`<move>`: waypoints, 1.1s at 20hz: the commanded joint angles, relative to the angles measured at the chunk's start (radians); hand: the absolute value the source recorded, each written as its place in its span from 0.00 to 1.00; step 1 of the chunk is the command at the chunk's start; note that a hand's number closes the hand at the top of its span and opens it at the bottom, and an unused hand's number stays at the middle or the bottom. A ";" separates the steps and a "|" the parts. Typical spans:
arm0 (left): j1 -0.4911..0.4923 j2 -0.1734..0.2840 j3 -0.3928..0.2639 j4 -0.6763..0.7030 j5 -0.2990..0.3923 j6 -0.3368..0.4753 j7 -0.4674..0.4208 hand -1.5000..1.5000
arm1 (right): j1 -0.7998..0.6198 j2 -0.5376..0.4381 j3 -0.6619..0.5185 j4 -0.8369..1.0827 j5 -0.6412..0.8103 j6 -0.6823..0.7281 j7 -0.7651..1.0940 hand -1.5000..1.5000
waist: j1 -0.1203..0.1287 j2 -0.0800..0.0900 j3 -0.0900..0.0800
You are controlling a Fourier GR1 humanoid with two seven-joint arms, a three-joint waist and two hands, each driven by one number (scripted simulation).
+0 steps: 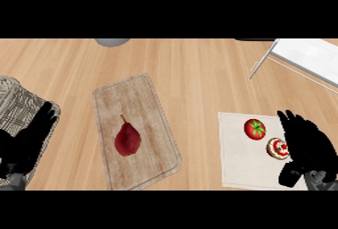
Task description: Pick the cupcake from the placemat and place it in the tiered shelf
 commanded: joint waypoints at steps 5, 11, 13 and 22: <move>0.055 0.008 0.077 -0.039 -0.020 -0.093 0.028 0.50 | 0.023 0.066 -0.056 0.097 0.106 -0.012 -0.105 0.00 | 0.001 -0.001 0.000; 0.048 -0.076 0.074 -0.083 -0.106 -0.036 0.037 0.50 | 0.015 0.122 -0.095 0.192 0.176 -0.051 -0.207 0.00 | 0.001 -0.001 0.000; 0.031 -0.078 0.093 -0.060 -0.105 -0.067 0.050 0.50 | -0.003 0.100 -0.154 0.273 0.177 -0.074 -0.292 0.00 | 0.000 0.000 0.000; -0.075 -0.114 0.152 0.075 -0.151 -0.119 0.032 0.50 | 0.028 0.178 -0.198 0.323 0.210 -0.083 -0.374 1.00 | -0.004 0.000 0.000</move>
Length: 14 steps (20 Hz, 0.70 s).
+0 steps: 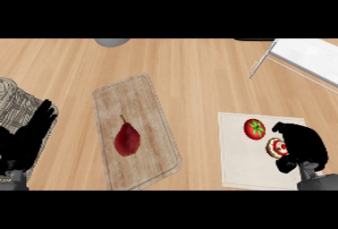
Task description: Pick the cupcake from the placemat and place it in the tiered shelf
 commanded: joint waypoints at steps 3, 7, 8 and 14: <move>0.053 -0.018 0.024 -0.082 -0.012 -0.027 0.037 0.50 | 0.024 -0.017 -0.035 0.086 0.057 -0.053 -0.127 1.00 | 0.003 0.001 0.000; 0.033 -0.026 0.046 0.017 -0.033 -0.043 -0.035 0.50 | 0.027 0.039 0.009 0.141 0.144 -0.168 -0.134 1.00 | 0.001 0.002 0.000; 0.079 -0.061 0.022 -0.110 -0.058 0.016 0.037 0.50 | -0.008 0.014 -0.022 0.051 0.118 -0.051 -0.109 1.00 | 0.003 0.000 0.000; 0.011 -0.044 0.056 -0.047 -0.054 -0.028 0.047 0.50 | 0.027 0.036 -0.056 -0.096 0.128 -0.086 -0.106 1.00 | -0.002 0.000 0.000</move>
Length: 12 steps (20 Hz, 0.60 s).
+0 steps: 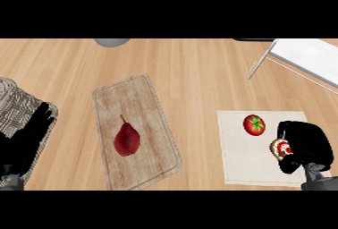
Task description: Pick the cupcake from the placemat and place it in the tiered shelf
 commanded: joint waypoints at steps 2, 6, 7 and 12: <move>-0.006 -0.028 -0.001 0.051 -0.026 0.003 -0.054 0.50 | -0.153 0.054 -0.106 0.054 -0.069 0.014 0.013 1.00 | 0.007 0.004 0.003; -0.051 -0.008 0.005 0.011 -0.008 -0.004 0.043 0.50 | -0.301 0.152 -0.153 0.175 -0.088 -0.048 0.061 1.00 | 0.012 0.005 0.003; -0.024 -0.018 0.003 -0.013 -0.024 0.014 0.024 0.50 | -0.362 0.140 -0.168 0.160 -0.103 0.004 0.076 1.00 | 0.014 0.004 0.003; -0.016 -0.008 0.024 0.033 -0.021 -0.025 -0.010 0.50 | -0.380 0.160 -0.190 -0.058 -0.116 0.083 0.213 1.00 | -0.001 0.001 0.002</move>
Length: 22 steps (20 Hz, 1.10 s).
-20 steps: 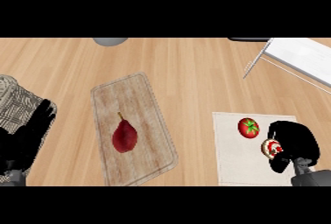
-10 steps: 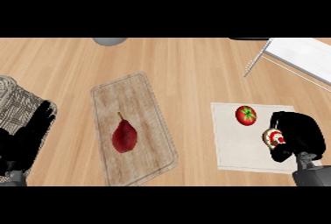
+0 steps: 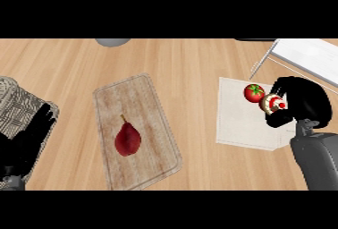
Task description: Pick the cupcake from the placemat and place it in the tiered shelf
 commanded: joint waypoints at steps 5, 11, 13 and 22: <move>-0.042 0.005 0.033 0.027 -0.006 0.009 0.009 0.50 | 0.023 0.048 -0.113 -0.345 -0.132 0.108 0.148 1.00 | -0.020 -0.003 0.000; 0.003 0.004 0.029 0.004 0.000 -0.017 0.006 0.50 | -0.096 0.072 -0.264 -0.573 -0.294 0.210 0.330 1.00 | -0.018 -0.006 -0.001; 0.018 -0.009 0.021 -0.013 -0.012 -0.003 0.015 0.50 | -0.092 0.055 -0.314 -0.662 -0.353 0.250 0.363 1.00 | -0.018 -0.006 0.000; -0.010 -0.022 0.031 -0.014 -0.026 -0.006 0.019 0.50 | -0.364 -0.146 -0.441 -0.595 -0.442 0.320 0.495 1.00 | -0.003 -0.002 -0.001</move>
